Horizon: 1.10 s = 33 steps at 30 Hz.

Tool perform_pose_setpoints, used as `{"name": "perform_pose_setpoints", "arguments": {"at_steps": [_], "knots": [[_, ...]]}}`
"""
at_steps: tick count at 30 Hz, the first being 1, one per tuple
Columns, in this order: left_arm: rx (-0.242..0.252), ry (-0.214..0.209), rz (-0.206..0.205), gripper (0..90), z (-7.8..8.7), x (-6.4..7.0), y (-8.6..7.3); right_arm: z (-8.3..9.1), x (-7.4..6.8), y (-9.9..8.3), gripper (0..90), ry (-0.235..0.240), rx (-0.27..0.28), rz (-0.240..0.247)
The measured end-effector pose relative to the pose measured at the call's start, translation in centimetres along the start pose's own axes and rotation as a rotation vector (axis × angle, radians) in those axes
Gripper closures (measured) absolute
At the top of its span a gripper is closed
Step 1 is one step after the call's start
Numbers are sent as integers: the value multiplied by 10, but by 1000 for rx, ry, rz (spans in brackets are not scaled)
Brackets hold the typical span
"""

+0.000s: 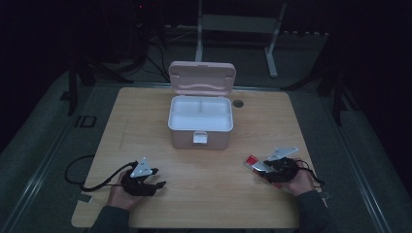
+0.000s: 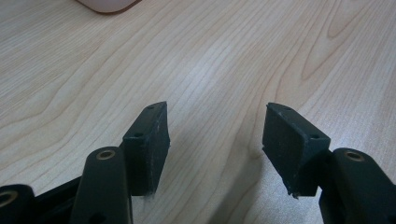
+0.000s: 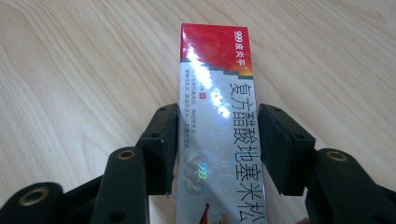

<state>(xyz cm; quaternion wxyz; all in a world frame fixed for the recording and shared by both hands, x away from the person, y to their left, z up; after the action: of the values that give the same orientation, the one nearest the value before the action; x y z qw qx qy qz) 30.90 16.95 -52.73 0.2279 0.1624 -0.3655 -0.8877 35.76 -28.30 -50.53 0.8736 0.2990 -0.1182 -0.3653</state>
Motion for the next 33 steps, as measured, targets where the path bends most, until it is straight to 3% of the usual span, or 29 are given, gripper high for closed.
{"name": "perform_pose_setpoints", "arguments": {"at_steps": [6, 19, 22, 26, 29, 33], "knots": [[19, -8, 11, 407, 1, 0, 2, 7, 3, -10, 498, -9, 11, -34], [32, -5, 31, 398, 3, 1, 5, 7, 0, -10, 492, -4, -4, -30], [50, -7, 54, 399, 6, 0, 8, 9, 1, -10, 439, -6, 8, -33], [73, 6, 71, 404, 15, -7, 19, 22, 3, 0, 408, 2, 81, -56], [107, 15, 98, 441, 24, -16, 31, 30, 2, 14, 405, 2, 120, -46], [116, 55, 84, 459, 34, -31, 50, 34, -3, 39, 424, 11, 147, -6]]}}
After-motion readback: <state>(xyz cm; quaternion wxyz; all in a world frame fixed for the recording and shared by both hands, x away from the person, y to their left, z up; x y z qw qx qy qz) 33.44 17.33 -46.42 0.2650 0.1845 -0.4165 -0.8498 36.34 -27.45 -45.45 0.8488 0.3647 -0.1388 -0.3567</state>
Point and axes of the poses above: each handheld gripper's, and its own axes: z roughly backward along the jaws, y roughly out of its top, x roughly to its right, the point moved 4 cm from there along -z, roughly forward along the jaws, and after that the axes turned 8 degrees about -z, right-handed, at the moved point
